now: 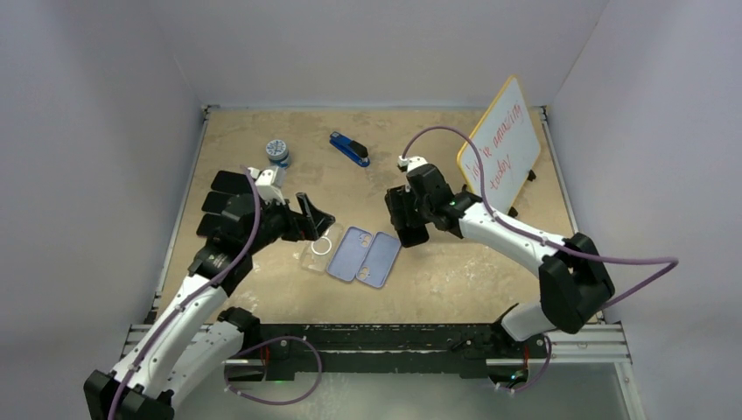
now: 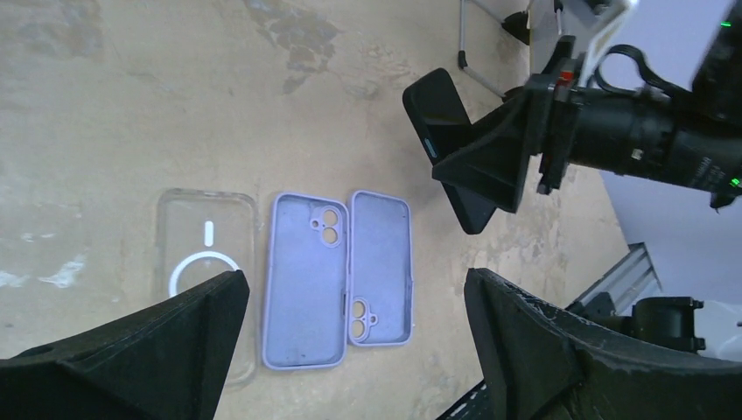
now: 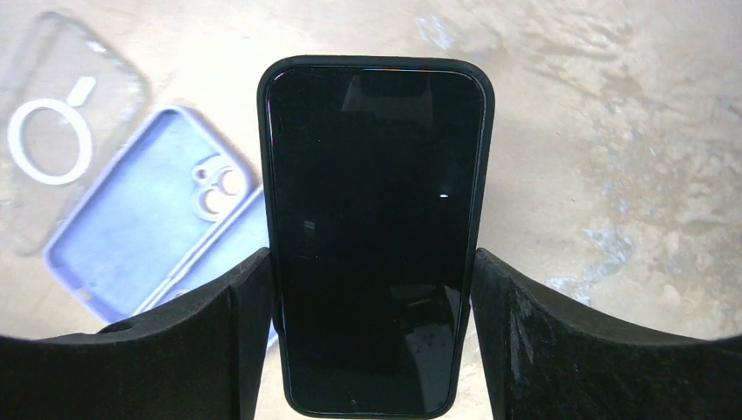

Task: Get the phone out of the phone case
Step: Pick up the phone at the center of the board.

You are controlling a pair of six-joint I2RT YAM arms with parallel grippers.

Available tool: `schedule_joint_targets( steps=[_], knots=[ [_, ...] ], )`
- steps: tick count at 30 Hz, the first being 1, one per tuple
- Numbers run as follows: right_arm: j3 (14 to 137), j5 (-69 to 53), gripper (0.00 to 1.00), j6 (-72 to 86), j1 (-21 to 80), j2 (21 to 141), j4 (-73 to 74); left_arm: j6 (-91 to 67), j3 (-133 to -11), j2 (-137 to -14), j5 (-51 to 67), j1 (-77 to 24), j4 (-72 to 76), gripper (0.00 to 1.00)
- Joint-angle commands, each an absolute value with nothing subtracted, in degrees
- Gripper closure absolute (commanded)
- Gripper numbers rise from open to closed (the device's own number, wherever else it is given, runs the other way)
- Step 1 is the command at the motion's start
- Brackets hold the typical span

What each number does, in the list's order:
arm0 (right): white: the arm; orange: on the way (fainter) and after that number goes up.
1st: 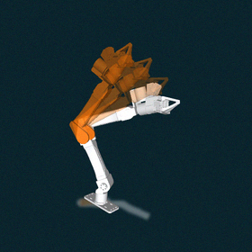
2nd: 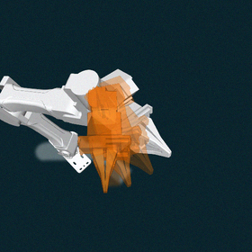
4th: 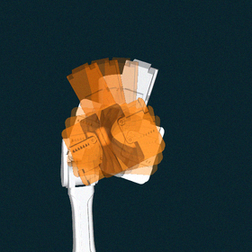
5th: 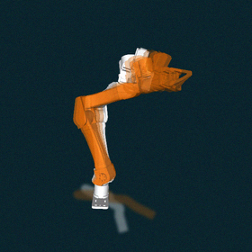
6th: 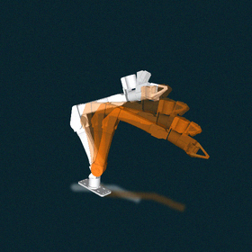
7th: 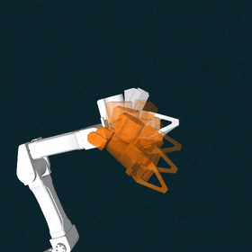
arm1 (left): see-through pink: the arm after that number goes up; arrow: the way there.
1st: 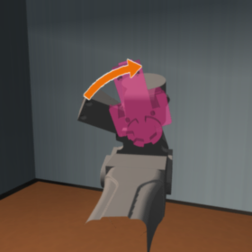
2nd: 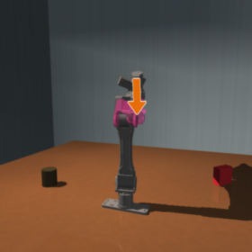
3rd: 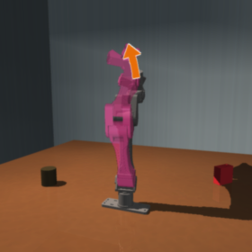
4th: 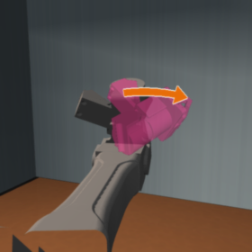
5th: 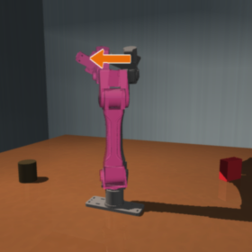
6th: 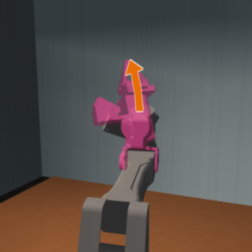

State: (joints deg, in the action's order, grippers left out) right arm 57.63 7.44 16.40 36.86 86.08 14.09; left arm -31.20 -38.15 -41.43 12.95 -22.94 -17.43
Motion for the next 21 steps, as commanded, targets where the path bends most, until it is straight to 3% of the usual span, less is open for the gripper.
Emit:
schedule_joint_targets(
  steps=[1, 14, 21],
  knots=[
    [55.6, 4.8, 0.87, 13.9, 40.3, 81.1, 7.7, -39.6, -34.9, -45.0, 17.8, -22.9, -5.4, 0.02],
    [51.6, 1.8, 0.9, 13.5, 48.8, 75.4, -4.9, -45.9, -31.5, -56.3, 20.2, -23.9, 12.3, 0.05],
    [49.8, -1.8, 0.91, 12.9, 49.7, 74.6, -9.5, -48.4, -29.6, -62.2, 22.9, -24.5, 23.6, 0.17]
  ],
)
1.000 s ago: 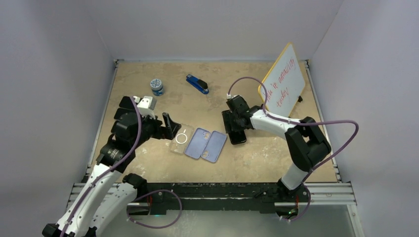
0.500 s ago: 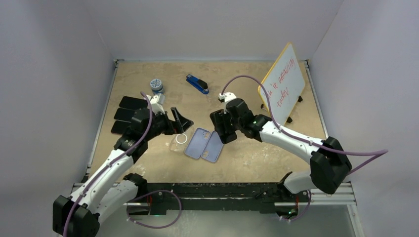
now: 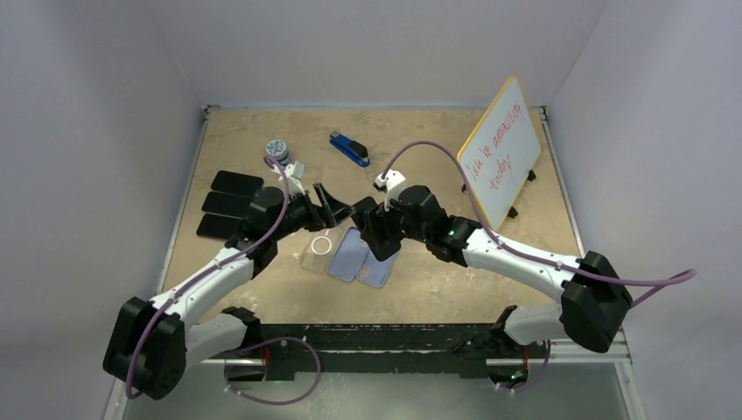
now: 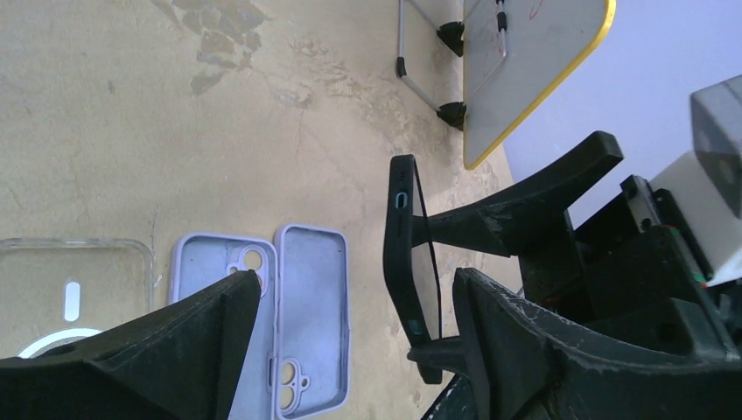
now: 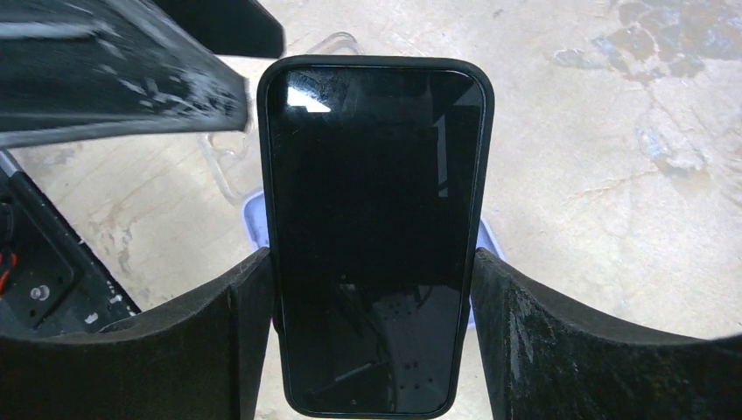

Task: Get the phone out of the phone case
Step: Pick up the phone at the center of the board.

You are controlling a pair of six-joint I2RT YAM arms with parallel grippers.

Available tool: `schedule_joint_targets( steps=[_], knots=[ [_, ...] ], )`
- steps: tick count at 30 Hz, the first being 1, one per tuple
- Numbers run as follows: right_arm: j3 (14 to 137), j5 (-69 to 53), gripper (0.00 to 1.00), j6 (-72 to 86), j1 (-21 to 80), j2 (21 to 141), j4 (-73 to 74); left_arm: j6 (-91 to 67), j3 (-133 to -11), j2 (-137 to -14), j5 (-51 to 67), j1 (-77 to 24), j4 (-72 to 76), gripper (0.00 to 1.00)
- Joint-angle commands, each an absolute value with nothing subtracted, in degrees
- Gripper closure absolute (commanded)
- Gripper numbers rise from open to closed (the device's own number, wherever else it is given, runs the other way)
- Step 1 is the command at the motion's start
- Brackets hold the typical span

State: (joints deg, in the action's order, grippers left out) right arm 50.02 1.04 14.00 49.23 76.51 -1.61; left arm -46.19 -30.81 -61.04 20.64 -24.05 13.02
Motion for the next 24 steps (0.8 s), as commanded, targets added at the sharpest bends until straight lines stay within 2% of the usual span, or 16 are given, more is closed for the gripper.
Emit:
schedule_joint_targets(
  steps=[1, 5, 13, 18, 21, 24],
  knots=[
    [49.8, -2.1, 0.91, 13.0, 49.8, 74.6, -9.9, -48.6, -29.4, -62.6, 23.0, -24.6, 25.0, 0.2],
    [50.2, -2.7, 0.91, 12.8, 50.1, 75.1, -11.0, -49.1, -29.8, -64.8, 25.7, -25.2, 28.1, 0.27],
    [50.9, -4.6, 0.9, 12.7, 50.6, 76.4, -13.0, -49.9, -29.3, -69.0, 28.4, -27.3, 32.0, 0.48],
    [50.3, -4.0, 0.86, 13.3, 50.7, 76.7, -15.2, -49.9, -30.1, -68.8, 29.3, -27.3, 32.6, 0.73],
    [49.5, -4.3, 0.8, 14.9, 50.7, 76.2, -17.2, -50.0, -29.5, -66.7, 28.4, -27.3, 32.2, 0.97],
    [48.5, -6.1, 0.72, 18.5, 50.7, 75.3, -18.5, -50.0, -28.5, -63.0, 25.4, -27.2, 31.0, 1.0]
  ],
)
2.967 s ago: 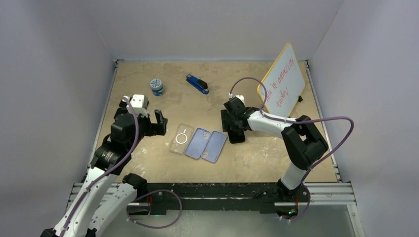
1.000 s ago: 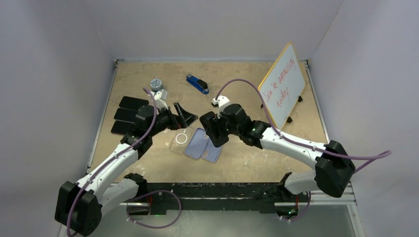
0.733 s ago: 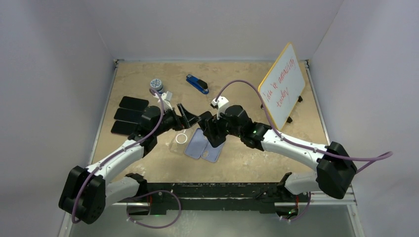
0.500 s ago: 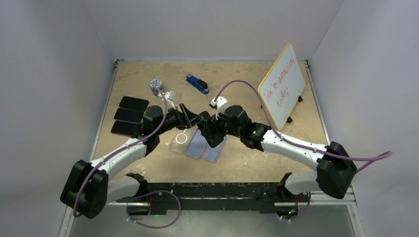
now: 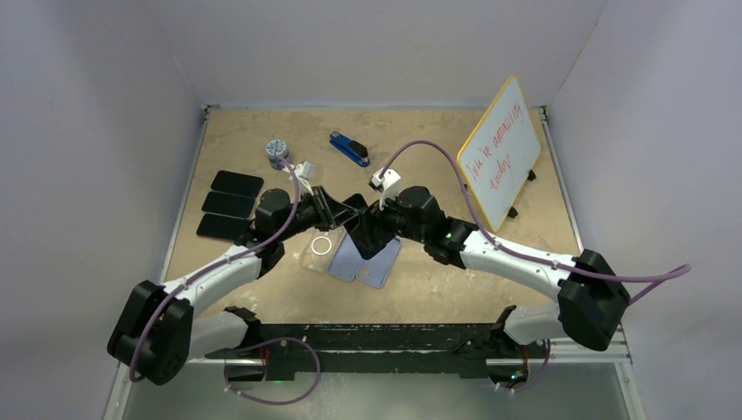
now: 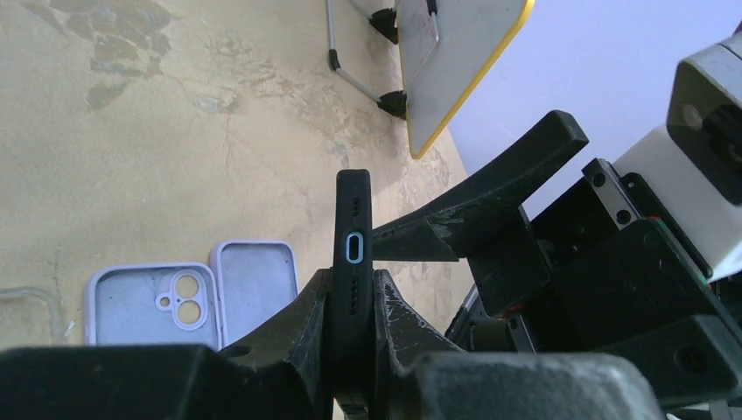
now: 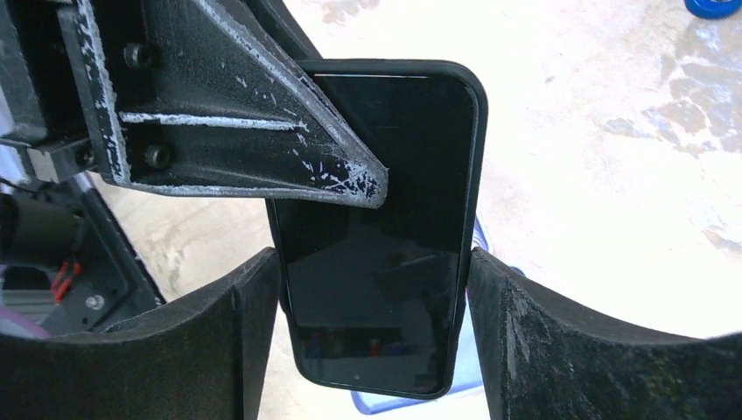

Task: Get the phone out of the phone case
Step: Pick up the phone at the center of the board.

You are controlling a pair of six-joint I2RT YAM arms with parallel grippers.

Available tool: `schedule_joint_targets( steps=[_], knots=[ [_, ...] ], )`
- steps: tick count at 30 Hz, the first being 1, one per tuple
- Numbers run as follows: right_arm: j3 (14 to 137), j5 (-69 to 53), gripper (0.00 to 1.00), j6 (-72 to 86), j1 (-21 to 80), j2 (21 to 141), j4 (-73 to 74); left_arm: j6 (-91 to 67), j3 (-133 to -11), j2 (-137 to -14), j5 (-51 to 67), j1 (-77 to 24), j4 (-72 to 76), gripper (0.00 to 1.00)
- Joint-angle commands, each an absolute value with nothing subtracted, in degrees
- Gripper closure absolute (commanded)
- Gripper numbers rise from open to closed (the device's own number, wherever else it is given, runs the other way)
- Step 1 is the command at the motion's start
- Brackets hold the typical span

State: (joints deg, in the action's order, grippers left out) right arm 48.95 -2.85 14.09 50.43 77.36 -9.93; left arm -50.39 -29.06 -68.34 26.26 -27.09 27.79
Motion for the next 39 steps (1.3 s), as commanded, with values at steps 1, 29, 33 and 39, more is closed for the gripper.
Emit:
schedule_joint_targets(
  steps=[1, 29, 33, 39],
  knots=[
    [47.9, -6.0, 0.67, 19.4, 50.6, 74.9, -19.7, -50.2, -28.1, -61.8, 24.5, -27.2, 30.7, 1.0],
    [28.3, -17.3, 0.01, 27.8, 50.7, 66.3, -50.7, -73.4, -11.7, -33.8, 12.2, -18.7, 43.3, 1.0],
    [26.5, -20.8, 0.01, 30.5, 50.7, 69.8, -62.5, -76.6, -10.3, -32.9, 11.8, -18.7, 46.8, 1.0],
    [28.7, -24.2, 0.16, 32.4, 50.7, 74.5, -68.6, -80.1, -9.5, -33.6, 12.6, -18.7, 50.4, 1.0]
  ],
)
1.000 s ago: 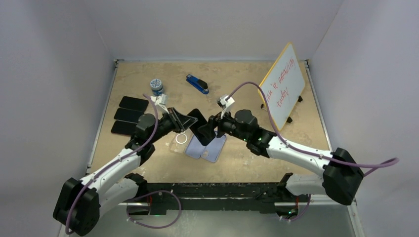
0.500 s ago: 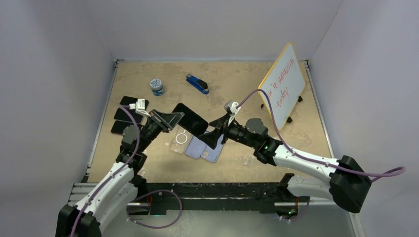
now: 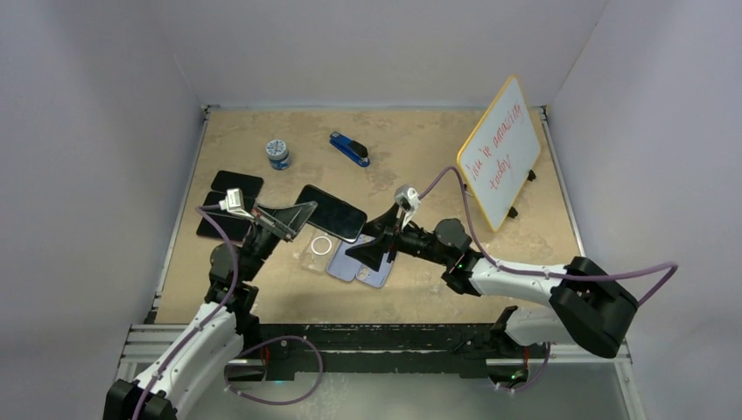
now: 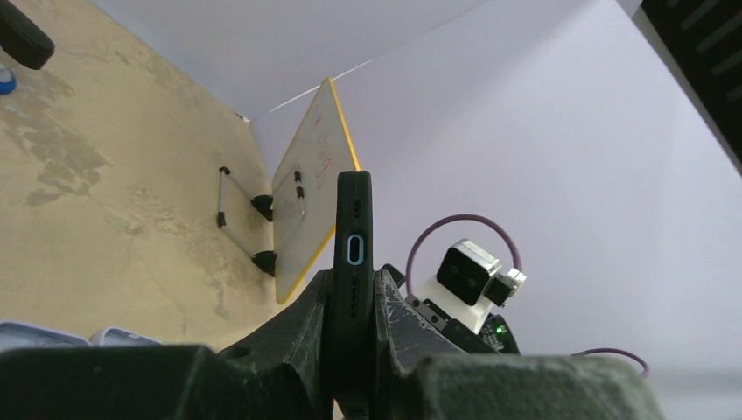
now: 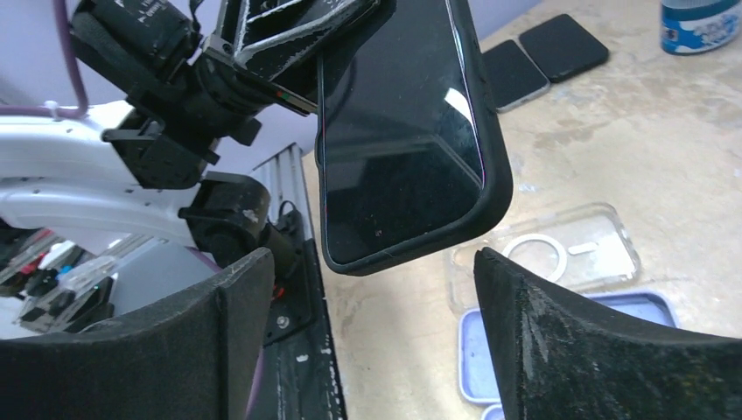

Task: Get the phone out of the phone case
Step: Pick up the phone at the center of the board, then remove the phone case from the phone.

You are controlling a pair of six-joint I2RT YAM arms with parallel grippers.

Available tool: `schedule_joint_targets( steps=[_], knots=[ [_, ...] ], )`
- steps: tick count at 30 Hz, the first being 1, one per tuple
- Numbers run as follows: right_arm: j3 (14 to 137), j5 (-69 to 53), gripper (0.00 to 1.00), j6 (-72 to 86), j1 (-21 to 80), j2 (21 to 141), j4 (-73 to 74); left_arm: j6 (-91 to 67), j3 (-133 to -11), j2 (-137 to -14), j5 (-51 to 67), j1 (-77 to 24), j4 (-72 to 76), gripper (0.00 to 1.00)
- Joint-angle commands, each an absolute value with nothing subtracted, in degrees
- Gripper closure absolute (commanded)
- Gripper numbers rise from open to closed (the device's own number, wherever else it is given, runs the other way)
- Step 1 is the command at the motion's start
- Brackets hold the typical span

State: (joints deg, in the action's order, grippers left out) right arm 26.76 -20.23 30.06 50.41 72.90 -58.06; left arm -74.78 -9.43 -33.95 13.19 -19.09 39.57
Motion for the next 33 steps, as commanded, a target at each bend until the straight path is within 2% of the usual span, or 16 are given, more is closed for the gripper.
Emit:
schedule_joint_targets(
  steps=[1, 8, 15, 19, 22, 25, 31, 33],
  knots=[
    [28.9, -24.2, 0.19, 32.4, 50.7, 74.9, -69.3, -80.7, -9.5, -33.7, 12.8, -18.7, 51.1, 1.0],
    [29.1, -24.7, 0.38, 32.9, 50.7, 76.0, -74.0, -82.4, -9.0, -34.2, 13.7, -18.7, 52.9, 1.0],
    [29.5, -26.8, 0.4, 34.4, 50.7, 77.3, -77.4, -83.1, -8.7, -34.9, 14.4, -18.7, 54.2, 1.0],
    [29.8, -28.3, 0.55, 34.1, 50.7, 78.1, -78.4, -83.6, -8.5, -35.2, 14.7, -18.7, 54.7, 1.0],
    [29.7, -28.9, 0.75, 31.7, 50.6, 78.0, -77.8, -83.9, -8.7, -35.7, 15.3, -18.7, 54.3, 1.0],
    [29.4, -28.5, 0.9, 27.7, 50.5, 77.2, -75.8, -85.4, -8.9, -37.2, 17.3, -18.7, 54.1, 1.0],
    [28.4, -27.6, 1.0, 18.4, 50.2, 75.1, -71.0, -90.1, -9.2, -41.9, 22.8, -18.7, 55.7, 1.0],
    [28.4, -27.1, 1.0, 15.2, 50.1, 74.2, -68.5, -90.9, -9.5, -43.0, 24.7, -18.7, 56.0, 1.0]
  ],
)
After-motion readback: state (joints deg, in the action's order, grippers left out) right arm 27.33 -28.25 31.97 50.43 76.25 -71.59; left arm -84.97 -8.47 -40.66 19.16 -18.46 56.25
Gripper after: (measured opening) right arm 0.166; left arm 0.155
